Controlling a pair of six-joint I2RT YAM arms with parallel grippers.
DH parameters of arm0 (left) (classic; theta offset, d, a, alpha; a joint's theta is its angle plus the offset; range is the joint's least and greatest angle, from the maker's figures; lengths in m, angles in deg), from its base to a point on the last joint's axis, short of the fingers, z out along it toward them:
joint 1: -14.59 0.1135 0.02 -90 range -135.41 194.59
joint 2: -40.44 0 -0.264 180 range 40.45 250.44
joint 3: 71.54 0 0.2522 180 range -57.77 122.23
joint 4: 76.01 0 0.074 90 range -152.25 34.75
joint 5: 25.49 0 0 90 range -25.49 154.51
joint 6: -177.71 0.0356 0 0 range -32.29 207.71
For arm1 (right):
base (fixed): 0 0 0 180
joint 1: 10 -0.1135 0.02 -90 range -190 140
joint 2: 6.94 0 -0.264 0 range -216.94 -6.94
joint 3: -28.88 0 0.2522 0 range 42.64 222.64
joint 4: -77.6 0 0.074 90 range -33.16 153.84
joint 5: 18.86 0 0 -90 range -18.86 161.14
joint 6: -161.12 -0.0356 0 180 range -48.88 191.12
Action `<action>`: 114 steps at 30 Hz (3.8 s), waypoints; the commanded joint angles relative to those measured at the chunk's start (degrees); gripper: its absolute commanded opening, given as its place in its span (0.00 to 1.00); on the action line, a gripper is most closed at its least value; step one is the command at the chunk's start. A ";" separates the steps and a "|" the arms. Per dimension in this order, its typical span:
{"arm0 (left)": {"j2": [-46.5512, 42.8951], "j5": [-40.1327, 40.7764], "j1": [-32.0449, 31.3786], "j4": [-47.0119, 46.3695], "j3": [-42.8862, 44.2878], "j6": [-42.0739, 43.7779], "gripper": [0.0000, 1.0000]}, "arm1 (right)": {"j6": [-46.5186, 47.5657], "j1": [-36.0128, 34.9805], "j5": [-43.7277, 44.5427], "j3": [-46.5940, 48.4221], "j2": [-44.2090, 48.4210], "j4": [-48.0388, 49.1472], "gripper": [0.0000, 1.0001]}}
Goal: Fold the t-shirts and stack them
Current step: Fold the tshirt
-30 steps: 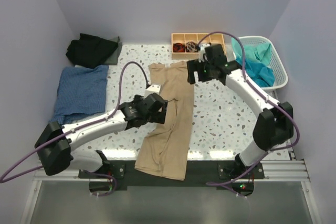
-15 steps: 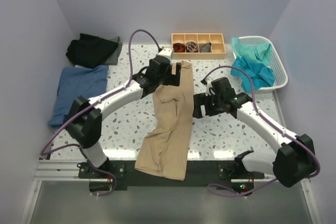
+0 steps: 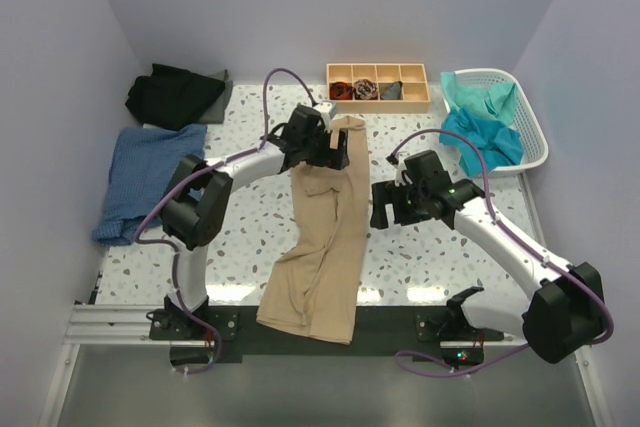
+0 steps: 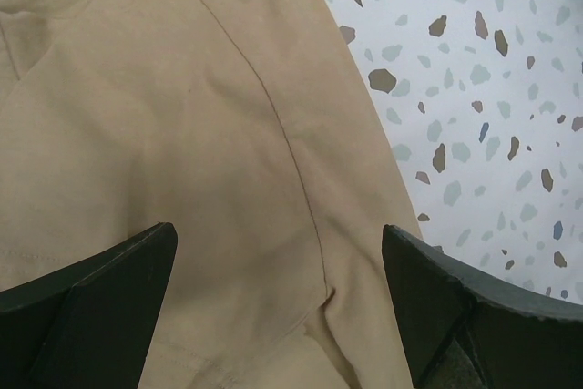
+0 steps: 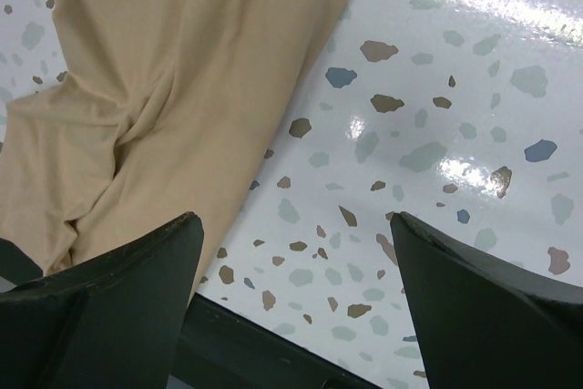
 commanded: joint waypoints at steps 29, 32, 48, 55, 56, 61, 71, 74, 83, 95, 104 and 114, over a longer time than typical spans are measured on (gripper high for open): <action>22.82 -3.85 8.27 12.57 33.60 15.52 1.00 | -5.94 -7.74 -18.00 -3.29 -4.39 8.74 0.89; 17.04 -3.94 8.27 10.55 29.23 14.90 1.00 | -6.29 -8.98 -14.49 -3.37 -4.75 7.86 0.89; -35.88 12.14 2.83 2.90 -27.11 -3.19 1.00 | -13.75 -25.67 -14.21 -2.94 -11.68 18.13 0.85; -53.99 17.32 1.95 6.23 -41.46 -8.30 1.00 | -19.38 -37.19 -6.31 -3.63 -16.17 24.19 0.82; -54.70 17.41 1.95 6.85 -41.64 -8.13 1.00 | -20.17 -38.24 -5.35 -4.25 -16.69 27.17 0.82; -58.04 17.77 1.95 9.58 -42.78 -7.25 1.00 | -23.51 -40.80 -2.61 -6.71 -20.47 34.04 0.77; -58.93 15.83 1.86 9.67 -43.84 -7.86 1.00 | -26.51 -46.24 -1.12 -3.21 -26.98 38.73 0.68; -58.58 15.74 1.86 9.49 -44.01 -7.86 1.00 | -25.72 -47.74 4.40 -0.48 -26.46 31.82 0.66; -55.24 14.08 1.86 9.05 -43.93 -7.60 1.00 | -30.46 -50.73 24.46 4.28 -26.46 5.83 0.70; -54.62 12.76 1.86 9.49 -43.14 -7.16 1.00 | -35.21 -50.91 23.93 -8.21 -19.26 3.75 0.73; -54.53 10.74 1.07 8.70 -43.48 -6.98 1.00 | -34.17 -50.82 30.17 -7.51 -9.94 -6.73 0.76; -54.97 10.65 0.89 8.79 -42.78 -6.81 1.00 | -28.00 -50.82 28.17 -4.34 -0.09 3.19 0.82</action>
